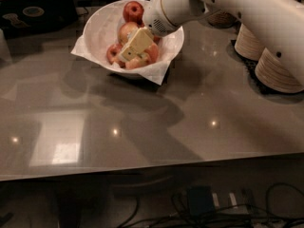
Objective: Pick apple from white bowl
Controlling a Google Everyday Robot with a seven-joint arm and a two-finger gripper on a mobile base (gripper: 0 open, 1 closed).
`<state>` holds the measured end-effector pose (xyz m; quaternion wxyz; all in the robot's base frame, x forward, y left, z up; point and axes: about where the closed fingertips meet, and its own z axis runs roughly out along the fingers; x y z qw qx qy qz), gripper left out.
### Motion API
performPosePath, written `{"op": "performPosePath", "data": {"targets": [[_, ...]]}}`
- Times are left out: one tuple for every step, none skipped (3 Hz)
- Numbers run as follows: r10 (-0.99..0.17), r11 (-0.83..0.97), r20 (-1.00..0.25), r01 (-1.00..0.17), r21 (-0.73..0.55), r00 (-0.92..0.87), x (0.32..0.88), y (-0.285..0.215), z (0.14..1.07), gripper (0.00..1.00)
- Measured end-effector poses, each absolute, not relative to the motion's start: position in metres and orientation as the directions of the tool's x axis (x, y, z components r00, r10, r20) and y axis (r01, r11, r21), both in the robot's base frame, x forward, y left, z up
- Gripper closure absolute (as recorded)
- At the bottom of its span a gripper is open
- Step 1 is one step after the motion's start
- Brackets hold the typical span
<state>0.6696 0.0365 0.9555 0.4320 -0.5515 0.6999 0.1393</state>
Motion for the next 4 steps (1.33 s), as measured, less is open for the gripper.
{"op": "performPosePath", "data": {"targets": [[-0.647, 0.363, -0.762, -0.885, -0.29, -0.016, 0.682, 0.043, 0.948, 0.09], [-0.645, 0.378, -0.764, -0.875, -0.302, -0.015, 0.694, 0.046, 0.94, 0.09], [-0.645, 0.39, -0.764, -0.865, -0.316, -0.012, 0.705, 0.049, 0.933, 0.12], [-0.644, 0.401, -0.765, -0.855, -0.328, -0.009, 0.714, 0.049, 0.929, 0.16]]}}
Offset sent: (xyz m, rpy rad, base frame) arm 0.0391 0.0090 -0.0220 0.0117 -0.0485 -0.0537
